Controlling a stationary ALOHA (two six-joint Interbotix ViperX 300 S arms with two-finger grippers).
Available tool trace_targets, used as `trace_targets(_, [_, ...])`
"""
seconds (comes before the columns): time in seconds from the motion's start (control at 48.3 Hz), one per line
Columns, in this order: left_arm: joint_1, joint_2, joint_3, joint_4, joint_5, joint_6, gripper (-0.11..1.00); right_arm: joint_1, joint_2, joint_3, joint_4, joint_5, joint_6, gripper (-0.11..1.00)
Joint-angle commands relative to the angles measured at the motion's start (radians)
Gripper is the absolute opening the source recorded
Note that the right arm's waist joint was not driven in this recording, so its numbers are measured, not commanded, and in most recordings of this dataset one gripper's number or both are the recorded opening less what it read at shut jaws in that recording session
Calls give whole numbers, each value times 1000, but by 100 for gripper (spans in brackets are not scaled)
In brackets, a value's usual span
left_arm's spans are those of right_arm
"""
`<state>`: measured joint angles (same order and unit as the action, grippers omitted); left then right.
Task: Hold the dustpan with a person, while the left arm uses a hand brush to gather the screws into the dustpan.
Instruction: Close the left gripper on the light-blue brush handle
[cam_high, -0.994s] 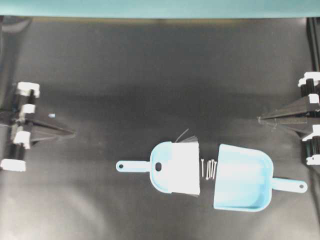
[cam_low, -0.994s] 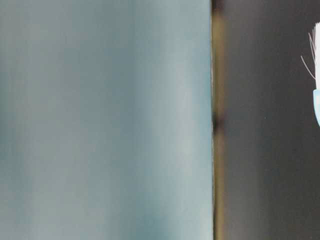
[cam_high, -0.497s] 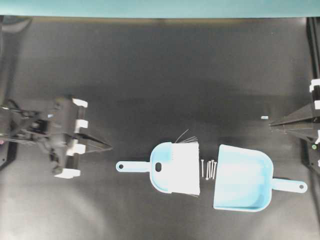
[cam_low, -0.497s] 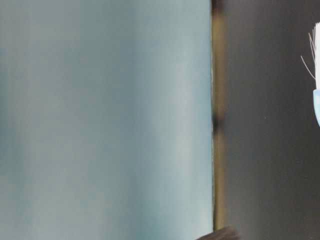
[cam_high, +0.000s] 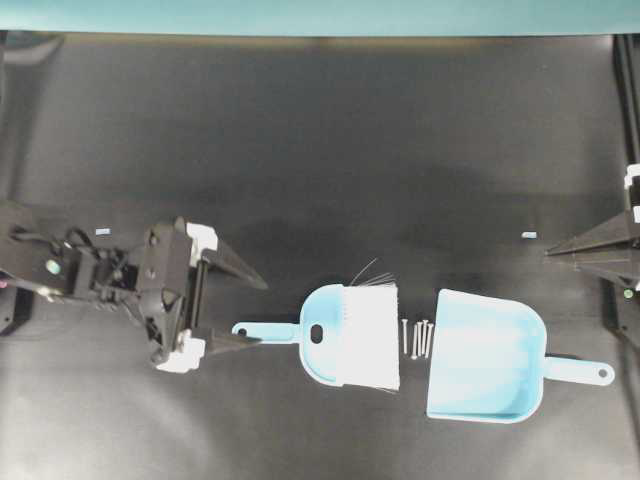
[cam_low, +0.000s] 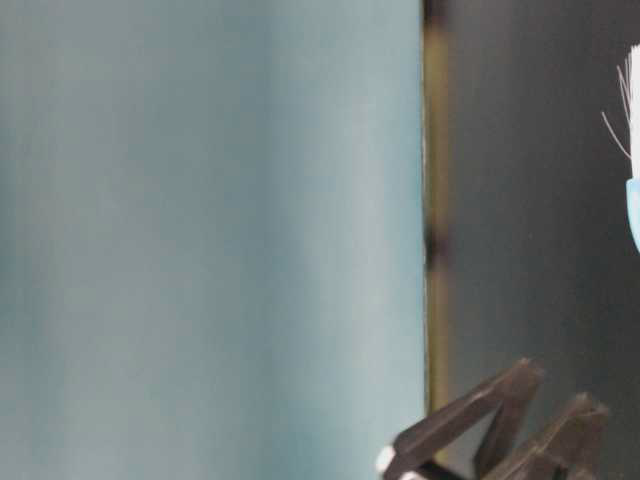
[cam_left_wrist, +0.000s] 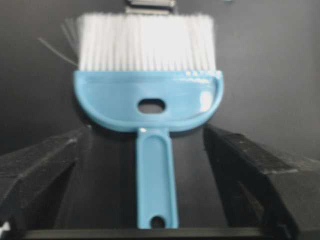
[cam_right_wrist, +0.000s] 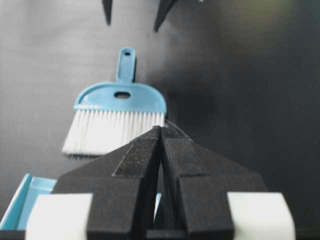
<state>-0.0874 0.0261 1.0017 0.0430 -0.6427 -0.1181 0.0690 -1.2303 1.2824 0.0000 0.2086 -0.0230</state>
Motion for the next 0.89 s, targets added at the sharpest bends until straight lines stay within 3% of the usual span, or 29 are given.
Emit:
trace_targets(0.0, [2, 61, -12, 3, -52, -31, 87, 0, -5, -3, 2, -9, 6, 0])
trace_targets(0.248, [-21, 206, -77, 3, -49, -63, 89, 0, -35, 14, 2, -9, 6, 0])
trace_targets(0.538, [-21, 247, -109, 2, -43, -63, 89, 0, -38, 31, 2, -11, 6, 0])
trace_targets(0.869, [-20, 322, -183, 3, 49, -51, 88, 0, -40, 41, 2, -28, 6, 0])
